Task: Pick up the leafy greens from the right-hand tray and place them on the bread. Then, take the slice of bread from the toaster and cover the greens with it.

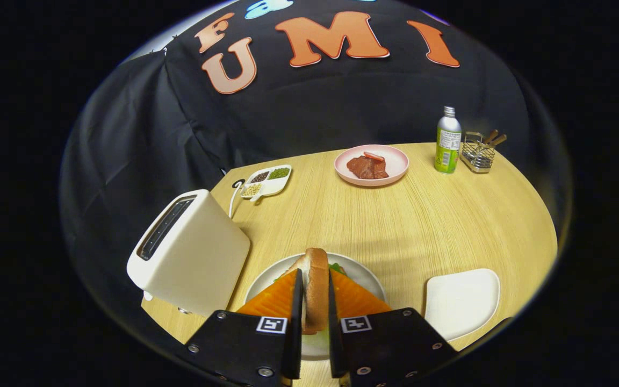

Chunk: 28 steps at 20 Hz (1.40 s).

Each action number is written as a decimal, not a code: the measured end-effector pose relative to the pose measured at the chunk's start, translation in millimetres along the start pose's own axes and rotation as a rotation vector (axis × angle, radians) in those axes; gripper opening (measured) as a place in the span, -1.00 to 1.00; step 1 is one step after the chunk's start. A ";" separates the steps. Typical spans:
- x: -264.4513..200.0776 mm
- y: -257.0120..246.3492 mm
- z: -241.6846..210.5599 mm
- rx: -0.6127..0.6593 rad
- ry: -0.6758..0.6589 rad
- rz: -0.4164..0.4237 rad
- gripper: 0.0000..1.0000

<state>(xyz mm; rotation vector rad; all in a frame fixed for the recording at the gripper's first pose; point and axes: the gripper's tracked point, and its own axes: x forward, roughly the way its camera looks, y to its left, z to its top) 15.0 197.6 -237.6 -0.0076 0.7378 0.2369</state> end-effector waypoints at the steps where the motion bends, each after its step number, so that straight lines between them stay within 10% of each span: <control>1: 1.2 -4.7 -1.4 -0.001 0.004 -0.006 -0.51; 5: 8.6 -27.1 -6.6 0.021 0.025 -0.029 -0.39; 16: 19.5 -33.6 -26.5 -0.007 0.060 -0.049 0.96; 28: -53.2 -102.3 50.5 -0.098 -0.221 -0.197 0.98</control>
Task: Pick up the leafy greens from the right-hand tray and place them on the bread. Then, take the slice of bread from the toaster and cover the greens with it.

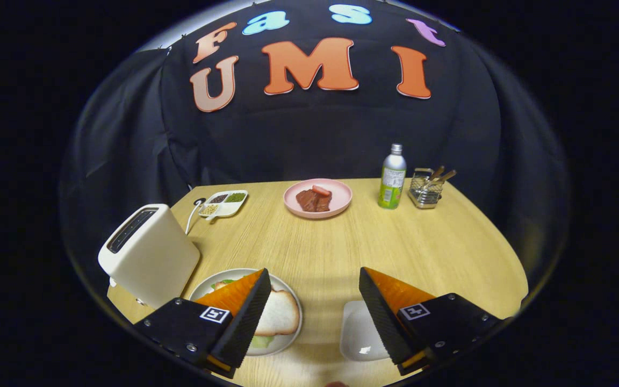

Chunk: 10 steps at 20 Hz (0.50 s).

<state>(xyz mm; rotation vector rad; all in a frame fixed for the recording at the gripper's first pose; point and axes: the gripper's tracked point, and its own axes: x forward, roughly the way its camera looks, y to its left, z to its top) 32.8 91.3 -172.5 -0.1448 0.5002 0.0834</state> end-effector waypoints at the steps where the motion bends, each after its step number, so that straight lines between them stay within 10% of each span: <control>1: -6.8 -12.1 8.2 -0.006 -0.030 -0.017 0.98; 10: -103.5 -113.7 93.6 -0.006 -0.312 -0.154 0.97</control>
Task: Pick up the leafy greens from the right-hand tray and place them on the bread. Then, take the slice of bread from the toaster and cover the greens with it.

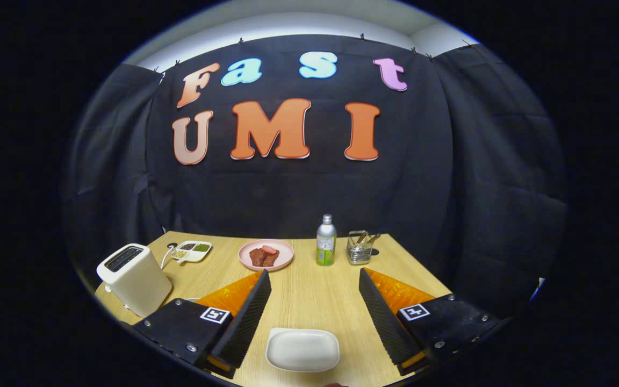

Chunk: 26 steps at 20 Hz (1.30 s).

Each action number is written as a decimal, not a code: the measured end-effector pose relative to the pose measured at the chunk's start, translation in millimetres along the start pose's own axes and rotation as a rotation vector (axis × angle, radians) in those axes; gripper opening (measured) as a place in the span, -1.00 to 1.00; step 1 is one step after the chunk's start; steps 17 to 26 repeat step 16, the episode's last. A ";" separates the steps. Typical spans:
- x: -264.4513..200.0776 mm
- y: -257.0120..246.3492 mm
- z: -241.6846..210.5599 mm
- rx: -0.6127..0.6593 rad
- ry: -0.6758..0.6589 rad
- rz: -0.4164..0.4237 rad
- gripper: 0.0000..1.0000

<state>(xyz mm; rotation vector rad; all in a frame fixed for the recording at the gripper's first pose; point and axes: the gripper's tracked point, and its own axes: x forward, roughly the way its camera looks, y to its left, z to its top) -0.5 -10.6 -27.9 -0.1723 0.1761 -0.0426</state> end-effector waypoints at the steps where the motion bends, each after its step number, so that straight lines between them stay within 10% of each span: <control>1: -5.3 -10.0 8.6 -0.006 -0.027 -0.014 0.97; 26: -35.6 -65.6 15.2 0.042 -0.103 -0.063 0.97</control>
